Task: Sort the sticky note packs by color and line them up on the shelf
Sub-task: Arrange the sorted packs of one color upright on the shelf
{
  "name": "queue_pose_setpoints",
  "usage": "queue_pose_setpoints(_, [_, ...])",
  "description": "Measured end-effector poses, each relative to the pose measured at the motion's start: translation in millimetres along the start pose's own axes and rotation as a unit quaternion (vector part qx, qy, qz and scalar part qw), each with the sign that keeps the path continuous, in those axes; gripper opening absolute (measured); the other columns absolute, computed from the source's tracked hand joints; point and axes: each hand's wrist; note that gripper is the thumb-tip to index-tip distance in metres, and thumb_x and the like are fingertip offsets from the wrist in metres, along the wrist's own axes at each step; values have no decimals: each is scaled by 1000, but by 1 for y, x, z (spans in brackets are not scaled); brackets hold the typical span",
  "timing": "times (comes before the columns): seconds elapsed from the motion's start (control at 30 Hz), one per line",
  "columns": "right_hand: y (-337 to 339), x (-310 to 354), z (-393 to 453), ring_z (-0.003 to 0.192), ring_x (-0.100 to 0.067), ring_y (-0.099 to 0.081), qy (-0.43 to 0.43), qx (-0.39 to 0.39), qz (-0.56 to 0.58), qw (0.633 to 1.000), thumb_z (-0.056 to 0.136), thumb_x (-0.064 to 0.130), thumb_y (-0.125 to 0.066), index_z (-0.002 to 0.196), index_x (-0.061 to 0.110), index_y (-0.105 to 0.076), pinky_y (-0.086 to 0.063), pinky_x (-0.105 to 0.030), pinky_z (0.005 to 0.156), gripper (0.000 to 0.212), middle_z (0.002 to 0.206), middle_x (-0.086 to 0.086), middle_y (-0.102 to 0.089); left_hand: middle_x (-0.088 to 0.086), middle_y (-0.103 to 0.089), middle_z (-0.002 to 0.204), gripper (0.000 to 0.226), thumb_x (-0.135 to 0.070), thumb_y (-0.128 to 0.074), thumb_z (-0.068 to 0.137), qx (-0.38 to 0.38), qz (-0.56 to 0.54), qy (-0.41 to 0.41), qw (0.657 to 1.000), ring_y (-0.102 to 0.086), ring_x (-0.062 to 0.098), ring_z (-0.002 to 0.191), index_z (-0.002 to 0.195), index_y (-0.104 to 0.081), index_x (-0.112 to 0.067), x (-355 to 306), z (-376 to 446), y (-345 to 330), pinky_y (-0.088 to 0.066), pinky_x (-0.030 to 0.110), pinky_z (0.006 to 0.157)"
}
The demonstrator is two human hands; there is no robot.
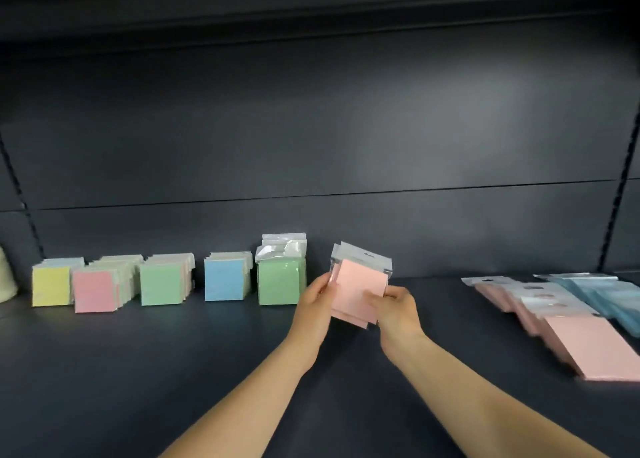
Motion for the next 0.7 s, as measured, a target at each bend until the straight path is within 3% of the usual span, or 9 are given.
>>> queue_pose_setpoints(0.03, [-3,-4,-2,83,-14,-60,18,-17,-3,1000,87,-4,-56,109,6,-48,-48,-17,52,25,102,-8,-61,-4,-65,111,27,-11,-42,97,-1,71,-17,997,-62,0,94,113,-59,-23,9,5,-1,-45,11,76])
queue_pose_setpoints(0.1, [-6,-10,1,86,-10,-60,78,-42,-44,995,87,-6,-52,111,13,-45,-47,-15,57,32,105,-6,-61,0,-62,115,28,-10,-43,95,-15,165,-37,985,-59,10,102,117,-57,-20,27,17,-4,-44,17,81])
queue_pose_setpoints(0.23, [-16,-14,19,101,-11,-52,163,-40,-157,973,92,-6,-42,135,18,-37,-41,-20,84,49,115,3,-53,2,-64,110,29,-4,-44,92,-66,157,-27,985,-58,14,97,115,-59,-14,33,37,-14,-43,20,79])
queue_pose_setpoints(0.3, [-25,-14,29,109,-11,-48,182,-33,-190,964,94,-4,-41,140,17,-33,-39,-21,90,51,121,3,-50,2,-64,111,32,-2,-44,92,-85,151,-22,985,-58,16,100,118,-59,-12,35,49,-14,-44,22,84])
queue_pose_setpoints(0.5, [-42,-20,70,108,-18,-54,169,-40,-221,960,94,-3,-38,136,16,-36,-40,-23,84,46,116,1,-54,6,-60,116,39,0,-46,90,-112,192,-31,974,-56,20,109,125,-58,-13,45,91,-9,-40,20,90])
queue_pose_setpoints(0.7, [-45,-25,91,100,-12,-54,144,-42,-244,958,95,2,-44,131,14,-45,-46,-24,83,38,111,2,-58,9,-59,117,37,-1,-45,91,-154,221,-13,963,-55,25,111,125,-56,-10,53,109,-9,-42,30,96])
Point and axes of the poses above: each hand's wrist, its own z-axis towards the middle knuckle, its own y-axis out of the back of the hand, x = y × z
